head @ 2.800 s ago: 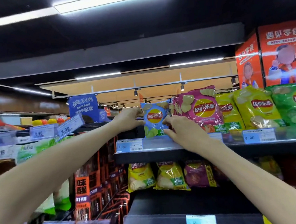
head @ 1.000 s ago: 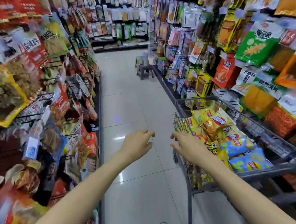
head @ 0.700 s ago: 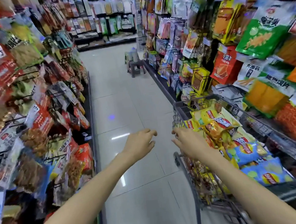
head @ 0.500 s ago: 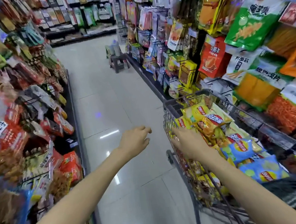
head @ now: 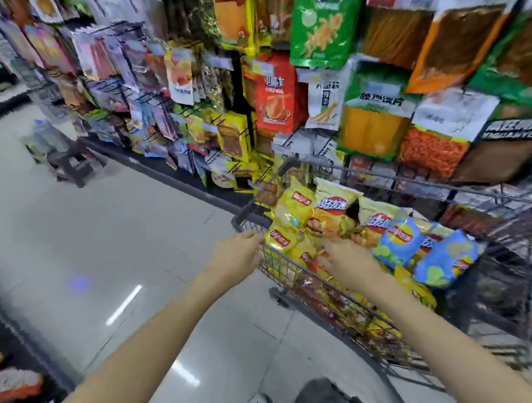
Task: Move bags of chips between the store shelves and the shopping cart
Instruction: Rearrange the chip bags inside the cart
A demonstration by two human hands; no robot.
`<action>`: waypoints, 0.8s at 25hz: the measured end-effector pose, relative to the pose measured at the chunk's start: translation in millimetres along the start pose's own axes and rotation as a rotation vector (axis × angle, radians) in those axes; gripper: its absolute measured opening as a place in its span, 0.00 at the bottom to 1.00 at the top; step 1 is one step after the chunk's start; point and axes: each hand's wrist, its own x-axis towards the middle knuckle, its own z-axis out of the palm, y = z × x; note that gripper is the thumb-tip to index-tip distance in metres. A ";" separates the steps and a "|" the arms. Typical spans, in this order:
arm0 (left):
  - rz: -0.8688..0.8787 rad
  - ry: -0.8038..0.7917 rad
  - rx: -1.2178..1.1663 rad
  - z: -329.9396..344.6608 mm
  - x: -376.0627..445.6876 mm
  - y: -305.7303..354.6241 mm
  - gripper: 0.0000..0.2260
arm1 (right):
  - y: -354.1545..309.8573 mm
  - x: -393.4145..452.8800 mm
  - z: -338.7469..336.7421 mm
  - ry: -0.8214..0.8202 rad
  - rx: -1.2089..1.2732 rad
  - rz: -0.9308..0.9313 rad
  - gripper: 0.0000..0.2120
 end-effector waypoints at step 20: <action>0.523 -0.452 0.173 92.7 272.2 213.5 0.21 | 269.6 -38.3 41.0 -0.225 0.219 0.800 0.22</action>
